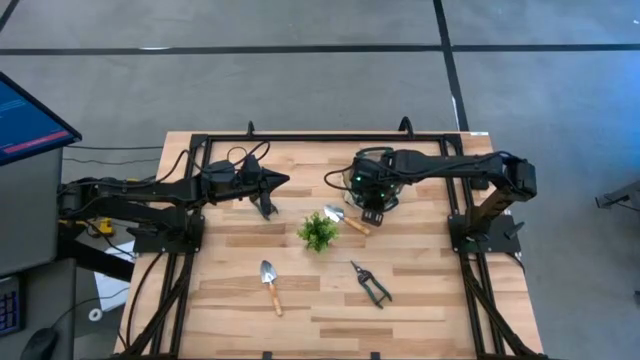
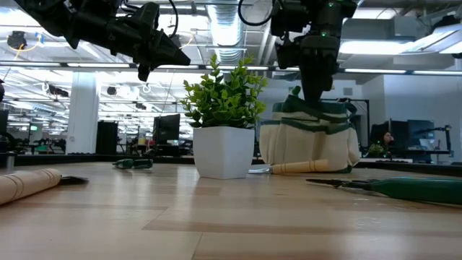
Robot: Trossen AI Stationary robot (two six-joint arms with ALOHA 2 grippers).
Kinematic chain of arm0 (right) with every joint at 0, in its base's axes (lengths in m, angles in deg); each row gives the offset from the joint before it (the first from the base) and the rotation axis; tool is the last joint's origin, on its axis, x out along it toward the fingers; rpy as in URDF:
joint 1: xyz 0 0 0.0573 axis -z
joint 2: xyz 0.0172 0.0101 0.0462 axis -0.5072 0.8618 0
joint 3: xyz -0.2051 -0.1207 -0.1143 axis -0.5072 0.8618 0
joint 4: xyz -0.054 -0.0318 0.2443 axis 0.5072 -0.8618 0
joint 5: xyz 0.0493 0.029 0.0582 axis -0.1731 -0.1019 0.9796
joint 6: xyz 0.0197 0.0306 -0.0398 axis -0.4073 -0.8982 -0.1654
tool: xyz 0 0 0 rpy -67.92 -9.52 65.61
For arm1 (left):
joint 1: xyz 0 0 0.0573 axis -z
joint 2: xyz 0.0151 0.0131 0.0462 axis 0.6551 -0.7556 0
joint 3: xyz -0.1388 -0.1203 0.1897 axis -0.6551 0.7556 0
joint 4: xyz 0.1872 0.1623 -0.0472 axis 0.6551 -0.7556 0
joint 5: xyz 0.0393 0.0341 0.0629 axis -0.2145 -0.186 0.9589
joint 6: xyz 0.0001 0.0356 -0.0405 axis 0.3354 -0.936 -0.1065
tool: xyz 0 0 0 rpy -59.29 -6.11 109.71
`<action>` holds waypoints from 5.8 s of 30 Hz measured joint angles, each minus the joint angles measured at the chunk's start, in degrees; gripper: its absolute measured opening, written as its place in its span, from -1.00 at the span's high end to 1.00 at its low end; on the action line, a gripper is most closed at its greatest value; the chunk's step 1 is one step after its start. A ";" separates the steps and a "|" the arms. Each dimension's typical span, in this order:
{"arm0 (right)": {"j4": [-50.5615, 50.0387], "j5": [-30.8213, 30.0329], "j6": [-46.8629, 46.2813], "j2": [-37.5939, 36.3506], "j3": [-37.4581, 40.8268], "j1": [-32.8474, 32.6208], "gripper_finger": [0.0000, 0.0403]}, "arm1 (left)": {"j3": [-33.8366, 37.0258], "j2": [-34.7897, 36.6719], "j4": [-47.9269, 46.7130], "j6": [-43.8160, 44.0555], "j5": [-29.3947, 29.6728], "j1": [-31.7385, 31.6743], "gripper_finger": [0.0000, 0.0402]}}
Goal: Pick & Place Garden tools in Gardening bag
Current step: Move the brown gardening bag to the top right of the table, then put the top brown trowel into the brown gardening bag
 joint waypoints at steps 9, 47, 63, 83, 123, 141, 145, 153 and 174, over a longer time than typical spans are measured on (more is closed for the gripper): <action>-10.31 -2.76 0.51 0.02 -10.49 2.20 0.22 | 0.00 0.00 0.01 0.00 0.00 0.00 0.99; 44.67 -28.57 -13.54 -32.68 21.16 -11.57 0.98 | 0.04 12.18 -6.78 -5.60 -1.75 1.40 0.99; 33.36 -38.63 -25.30 -32.68 21.14 -23.74 1.00 | 0.04 12.83 -6.94 -5.60 -1.73 1.40 0.99; 29.33 -32.10 -39.47 -27.98 21.03 -29.34 1.00 | 0.02 12.83 -6.87 -5.60 -1.70 1.40 0.99; -4.08 -17.89 -31.56 20.14 -9.02 -19.83 0.43 | 0.00 12.83 -6.92 -5.57 -1.70 1.39 0.99; -10.82 -19.72 -43.30 18.19 -10.23 -23.66 0.41 | 0.00 12.83 -6.90 -5.55 -1.70 1.39 0.99; -8.63 -21.46 -48.71 17.99 -9.25 -27.22 0.76 | 0.00 12.83 -6.92 -4.29 -1.72 1.39 0.99; -2.04 -24.50 -54.71 17.94 -8.79 -33.08 0.96 | 0.00 12.83 -6.92 -3.29 -1.87 1.38 0.99; 6.46 -34.54 -46.23 11.85 -8.73 -37.29 1.00 | 0.00 12.55 -7.62 -0.56 3.19 12.95 0.99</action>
